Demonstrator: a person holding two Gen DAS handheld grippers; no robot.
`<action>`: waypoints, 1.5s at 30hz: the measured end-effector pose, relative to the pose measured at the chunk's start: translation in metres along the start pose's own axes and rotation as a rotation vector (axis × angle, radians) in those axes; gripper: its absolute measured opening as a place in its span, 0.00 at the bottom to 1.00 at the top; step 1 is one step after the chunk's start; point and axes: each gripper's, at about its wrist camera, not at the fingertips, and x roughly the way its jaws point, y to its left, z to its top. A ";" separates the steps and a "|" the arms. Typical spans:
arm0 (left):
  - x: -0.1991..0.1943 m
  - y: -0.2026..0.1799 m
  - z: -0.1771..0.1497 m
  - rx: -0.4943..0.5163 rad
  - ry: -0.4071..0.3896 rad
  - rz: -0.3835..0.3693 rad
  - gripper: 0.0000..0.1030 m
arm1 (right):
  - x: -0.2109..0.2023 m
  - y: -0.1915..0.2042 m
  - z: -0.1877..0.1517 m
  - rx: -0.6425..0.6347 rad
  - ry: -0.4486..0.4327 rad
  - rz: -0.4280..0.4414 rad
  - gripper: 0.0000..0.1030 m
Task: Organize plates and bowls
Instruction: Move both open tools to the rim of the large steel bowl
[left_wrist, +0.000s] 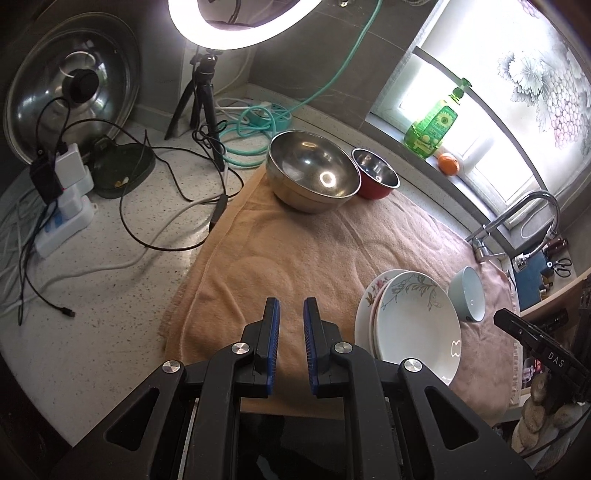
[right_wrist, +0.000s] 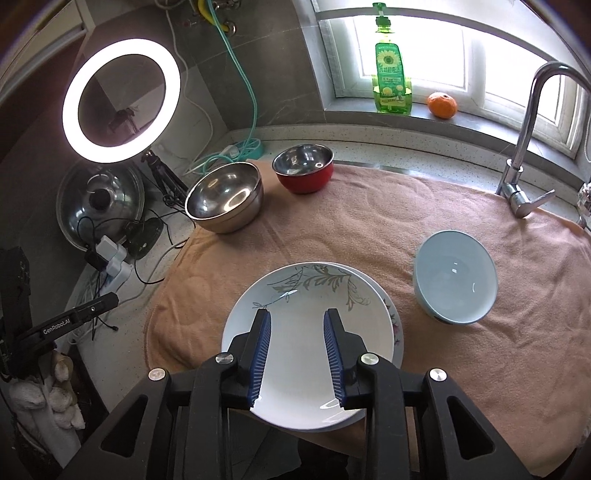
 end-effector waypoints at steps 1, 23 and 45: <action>0.000 0.000 0.001 -0.003 -0.003 0.007 0.11 | 0.002 0.002 0.001 -0.005 0.003 0.007 0.26; 0.037 0.003 0.061 0.029 0.017 0.004 0.11 | 0.033 0.004 0.050 0.042 0.022 0.093 0.26; 0.132 0.033 0.154 0.162 0.108 -0.066 0.19 | 0.128 0.055 0.107 0.255 0.050 0.021 0.26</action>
